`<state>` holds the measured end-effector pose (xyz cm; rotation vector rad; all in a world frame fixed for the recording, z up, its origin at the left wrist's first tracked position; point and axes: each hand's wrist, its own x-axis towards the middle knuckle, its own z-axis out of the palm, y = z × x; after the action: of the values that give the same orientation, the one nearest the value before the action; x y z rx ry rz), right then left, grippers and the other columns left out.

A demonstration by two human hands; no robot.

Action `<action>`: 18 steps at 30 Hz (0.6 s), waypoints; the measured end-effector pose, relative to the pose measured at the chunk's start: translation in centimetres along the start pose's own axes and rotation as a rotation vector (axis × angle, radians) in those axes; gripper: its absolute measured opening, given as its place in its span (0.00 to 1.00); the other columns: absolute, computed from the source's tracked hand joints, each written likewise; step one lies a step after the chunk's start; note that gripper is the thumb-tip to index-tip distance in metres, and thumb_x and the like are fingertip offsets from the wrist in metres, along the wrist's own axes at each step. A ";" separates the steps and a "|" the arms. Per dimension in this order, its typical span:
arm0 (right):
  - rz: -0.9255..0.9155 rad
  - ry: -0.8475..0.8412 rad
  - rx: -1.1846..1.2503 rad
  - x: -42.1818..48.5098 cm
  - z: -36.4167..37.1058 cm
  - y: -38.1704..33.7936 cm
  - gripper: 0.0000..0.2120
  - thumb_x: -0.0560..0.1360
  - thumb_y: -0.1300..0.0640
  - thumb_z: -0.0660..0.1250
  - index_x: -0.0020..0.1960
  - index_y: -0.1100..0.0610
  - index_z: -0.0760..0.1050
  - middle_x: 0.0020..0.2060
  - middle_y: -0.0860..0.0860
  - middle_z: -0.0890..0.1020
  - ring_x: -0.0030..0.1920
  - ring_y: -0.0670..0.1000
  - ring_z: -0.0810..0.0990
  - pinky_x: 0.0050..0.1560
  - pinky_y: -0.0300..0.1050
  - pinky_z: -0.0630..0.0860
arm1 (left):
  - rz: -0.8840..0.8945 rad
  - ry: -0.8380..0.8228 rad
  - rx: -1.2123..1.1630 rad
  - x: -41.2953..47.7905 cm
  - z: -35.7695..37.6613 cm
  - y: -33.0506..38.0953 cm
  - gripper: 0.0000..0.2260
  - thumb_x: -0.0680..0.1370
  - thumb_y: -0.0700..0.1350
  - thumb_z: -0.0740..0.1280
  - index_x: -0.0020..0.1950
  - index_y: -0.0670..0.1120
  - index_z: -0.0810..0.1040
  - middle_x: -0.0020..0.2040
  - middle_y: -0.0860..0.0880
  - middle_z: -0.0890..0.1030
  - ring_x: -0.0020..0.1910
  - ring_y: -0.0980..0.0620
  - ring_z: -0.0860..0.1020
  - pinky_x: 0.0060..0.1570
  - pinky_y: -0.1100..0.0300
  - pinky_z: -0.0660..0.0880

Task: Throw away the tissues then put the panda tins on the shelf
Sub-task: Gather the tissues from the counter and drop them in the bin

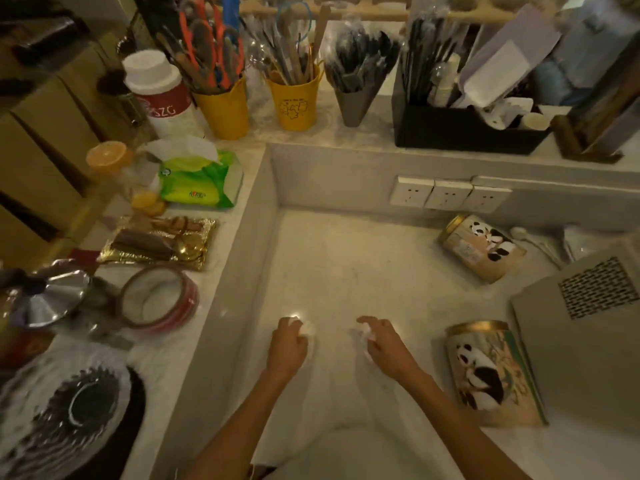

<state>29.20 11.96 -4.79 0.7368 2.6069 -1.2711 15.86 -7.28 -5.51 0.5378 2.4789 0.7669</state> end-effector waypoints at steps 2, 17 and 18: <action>-0.085 0.015 0.017 -2.0 0.2 0.4 0.20 0.81 0.63 0.60 0.72 0.54 0.68 0.65 0.55 0.75 0.61 0.54 0.75 0.59 0.39 0.69 | 0.029 0.030 -0.108 -2.8 -0.3 -0.5 0.17 0.78 0.32 0.63 0.66 0.39 0.77 0.69 0.43 0.75 0.68 0.44 0.74 0.67 0.59 0.67; -0.206 -0.226 0.014 -13.2 4.2 4.0 0.10 0.78 0.64 0.66 0.58 0.57 0.79 0.59 0.58 0.78 0.58 0.55 0.78 0.66 0.49 0.73 | -0.541 -0.007 -0.566 -25.1 2.7 -1.8 0.24 0.77 0.34 0.63 0.72 0.43 0.61 0.65 0.46 0.64 0.68 0.45 0.66 0.61 0.57 0.66; -0.227 -0.282 0.018 -13.7 4.9 3.9 0.11 0.79 0.65 0.65 0.59 0.56 0.78 0.60 0.58 0.76 0.59 0.53 0.77 0.66 0.46 0.73 | -0.577 -0.012 -0.571 -27.1 2.9 -1.7 0.28 0.76 0.35 0.65 0.74 0.43 0.58 0.67 0.46 0.62 0.70 0.45 0.64 0.62 0.57 0.65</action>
<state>42.62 5.24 -6.00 0.2439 2.5003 -1.3463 38.88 -20.80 0.34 -0.3598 2.0845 1.1337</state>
